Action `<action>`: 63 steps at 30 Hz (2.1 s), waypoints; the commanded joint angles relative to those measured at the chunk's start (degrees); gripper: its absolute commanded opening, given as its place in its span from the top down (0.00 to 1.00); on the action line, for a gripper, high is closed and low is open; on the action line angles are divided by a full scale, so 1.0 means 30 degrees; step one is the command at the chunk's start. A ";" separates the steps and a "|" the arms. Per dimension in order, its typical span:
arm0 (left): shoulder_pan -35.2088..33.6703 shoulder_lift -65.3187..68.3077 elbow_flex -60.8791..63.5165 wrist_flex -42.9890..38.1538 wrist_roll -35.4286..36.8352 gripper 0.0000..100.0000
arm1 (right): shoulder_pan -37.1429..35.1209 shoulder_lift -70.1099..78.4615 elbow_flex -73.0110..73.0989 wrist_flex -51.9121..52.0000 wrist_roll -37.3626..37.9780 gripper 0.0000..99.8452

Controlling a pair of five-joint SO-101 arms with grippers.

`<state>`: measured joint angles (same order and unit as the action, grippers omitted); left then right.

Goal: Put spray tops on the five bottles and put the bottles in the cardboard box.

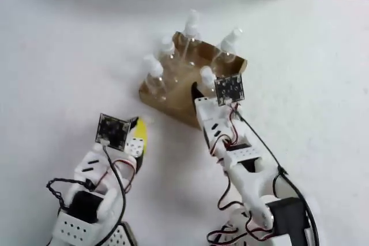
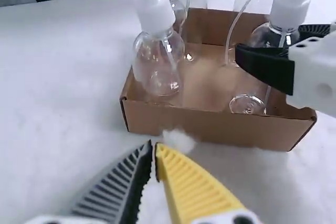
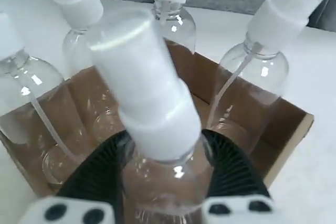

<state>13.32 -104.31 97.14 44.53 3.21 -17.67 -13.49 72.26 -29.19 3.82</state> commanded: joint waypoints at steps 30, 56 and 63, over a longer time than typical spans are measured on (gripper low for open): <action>-0.0132 -0.0161 -0.0059 -0.0527 -0.0176 0.98 | -0.0073 0.0132 -0.0264 -0.0103 0.0234 0.79; -0.0132 -0.0161 -0.0059 -0.0527 -0.0176 0.98 | -0.0103 -0.0777 -0.0322 -0.0190 0.0059 0.66; -0.0132 -0.0161 -0.0059 -0.0527 -0.0176 0.98 | -0.0103 -0.3531 -0.0234 0.1802 0.0029 0.66</action>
<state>13.32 -104.31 97.14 44.53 3.21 -18.02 -19.82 72.18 -26.99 3.82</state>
